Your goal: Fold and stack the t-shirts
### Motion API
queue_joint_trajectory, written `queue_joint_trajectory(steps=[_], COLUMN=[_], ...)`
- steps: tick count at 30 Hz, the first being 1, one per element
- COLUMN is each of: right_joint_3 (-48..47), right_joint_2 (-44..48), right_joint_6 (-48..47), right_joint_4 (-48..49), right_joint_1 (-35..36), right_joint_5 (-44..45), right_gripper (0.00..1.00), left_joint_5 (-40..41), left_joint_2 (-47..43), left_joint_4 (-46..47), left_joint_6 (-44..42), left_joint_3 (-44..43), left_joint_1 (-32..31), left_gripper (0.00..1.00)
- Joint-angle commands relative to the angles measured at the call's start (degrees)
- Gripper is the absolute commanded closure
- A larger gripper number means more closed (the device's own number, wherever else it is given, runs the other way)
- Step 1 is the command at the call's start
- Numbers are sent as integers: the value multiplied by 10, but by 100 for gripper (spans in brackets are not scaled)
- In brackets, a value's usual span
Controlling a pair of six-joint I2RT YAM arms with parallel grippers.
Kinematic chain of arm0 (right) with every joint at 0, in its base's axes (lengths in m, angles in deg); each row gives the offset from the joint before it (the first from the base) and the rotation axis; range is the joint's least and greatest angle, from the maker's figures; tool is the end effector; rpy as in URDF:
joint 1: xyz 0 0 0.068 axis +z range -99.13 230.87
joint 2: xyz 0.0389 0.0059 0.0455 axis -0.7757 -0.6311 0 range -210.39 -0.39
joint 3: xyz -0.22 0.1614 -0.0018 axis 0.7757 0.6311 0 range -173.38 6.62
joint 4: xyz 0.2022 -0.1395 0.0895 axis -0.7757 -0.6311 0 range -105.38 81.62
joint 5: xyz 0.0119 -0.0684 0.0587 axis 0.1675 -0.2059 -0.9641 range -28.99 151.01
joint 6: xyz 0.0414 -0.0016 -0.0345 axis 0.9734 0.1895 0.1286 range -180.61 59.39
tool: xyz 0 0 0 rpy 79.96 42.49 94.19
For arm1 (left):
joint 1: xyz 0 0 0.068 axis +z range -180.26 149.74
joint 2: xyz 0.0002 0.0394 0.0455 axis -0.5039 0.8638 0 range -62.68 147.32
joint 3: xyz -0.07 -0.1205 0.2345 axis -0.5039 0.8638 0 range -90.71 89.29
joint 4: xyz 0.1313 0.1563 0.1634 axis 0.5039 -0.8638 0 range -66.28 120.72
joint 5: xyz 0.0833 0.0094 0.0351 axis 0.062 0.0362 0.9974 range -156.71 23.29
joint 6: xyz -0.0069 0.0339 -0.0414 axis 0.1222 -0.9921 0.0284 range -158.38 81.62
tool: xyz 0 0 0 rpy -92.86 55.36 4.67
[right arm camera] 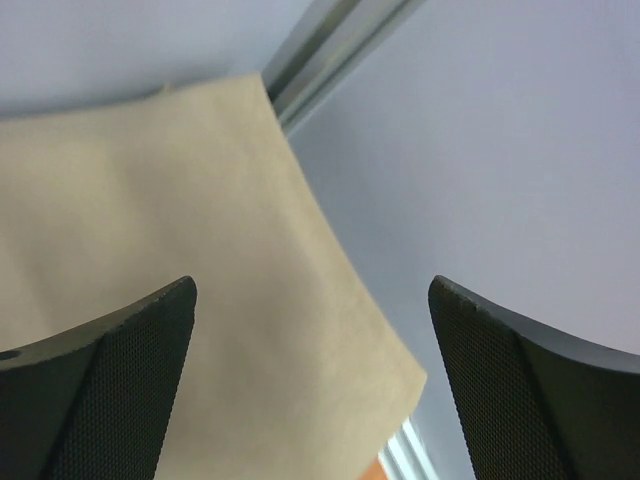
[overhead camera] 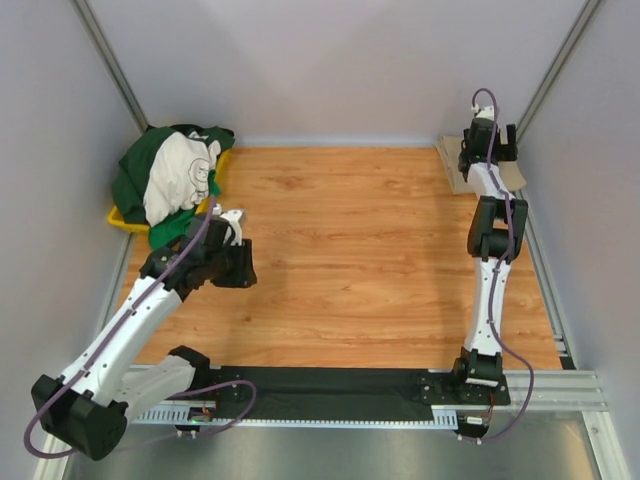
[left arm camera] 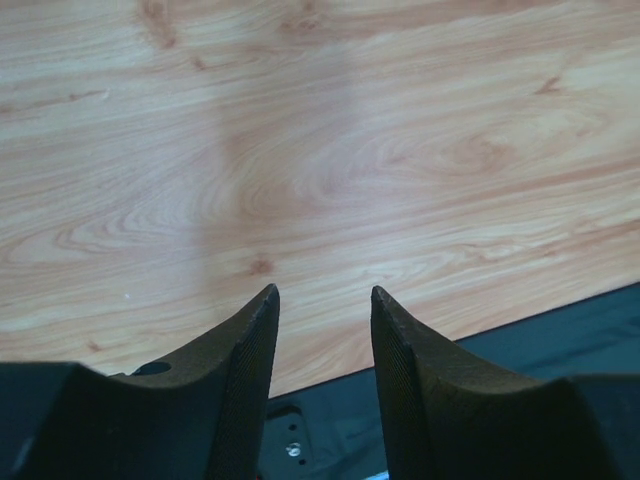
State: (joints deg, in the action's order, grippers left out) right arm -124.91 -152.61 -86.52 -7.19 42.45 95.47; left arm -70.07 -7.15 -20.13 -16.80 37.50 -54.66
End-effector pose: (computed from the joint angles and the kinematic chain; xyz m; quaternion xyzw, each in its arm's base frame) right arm 0.5919 -0.1080 0.1717 0.0504 0.7969 -0.3939 0.4553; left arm 0.1654 -0.0772 0.2857 0.0323 0.9517 -0.1444 0.2689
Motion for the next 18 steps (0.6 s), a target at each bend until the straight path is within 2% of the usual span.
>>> queue_joint_trajectory(steps=[1, 5, 6, 10, 11, 15, 18], right_joint_3=[49, 167, 187, 295, 316, 419, 504], right_joint_2=[112, 264, 290, 421, 438, 517, 569], right_joint_6=[87, 218, 286, 409, 431, 503, 528], right_joint_4=[-27, -105, -125, -270, -291, -356, -363], right_joint_1=[17, 36, 45, 75, 82, 154, 208], right_joint_5=[45, 27, 8, -58, -68, -131, -131], right_gripper=[0, 0, 0, 0, 0, 0, 0], left_joint_5=[-66, -124, -130, -138, -140, -173, -217], left_joint_2=[-19, 9, 15, 46, 49, 55, 63], left_joint_4=[36, 31, 30, -5, -10, -7, -8], left_joint_6=[35, 114, 131, 216, 255, 349, 389], left_joint_3=[-80, -226, -285, -406, -440, -482, -503], left_joint_1=[-3, -2, -2, -1, -1, -1, -1], left_gripper=[50, 48, 46, 43, 39, 32, 27])
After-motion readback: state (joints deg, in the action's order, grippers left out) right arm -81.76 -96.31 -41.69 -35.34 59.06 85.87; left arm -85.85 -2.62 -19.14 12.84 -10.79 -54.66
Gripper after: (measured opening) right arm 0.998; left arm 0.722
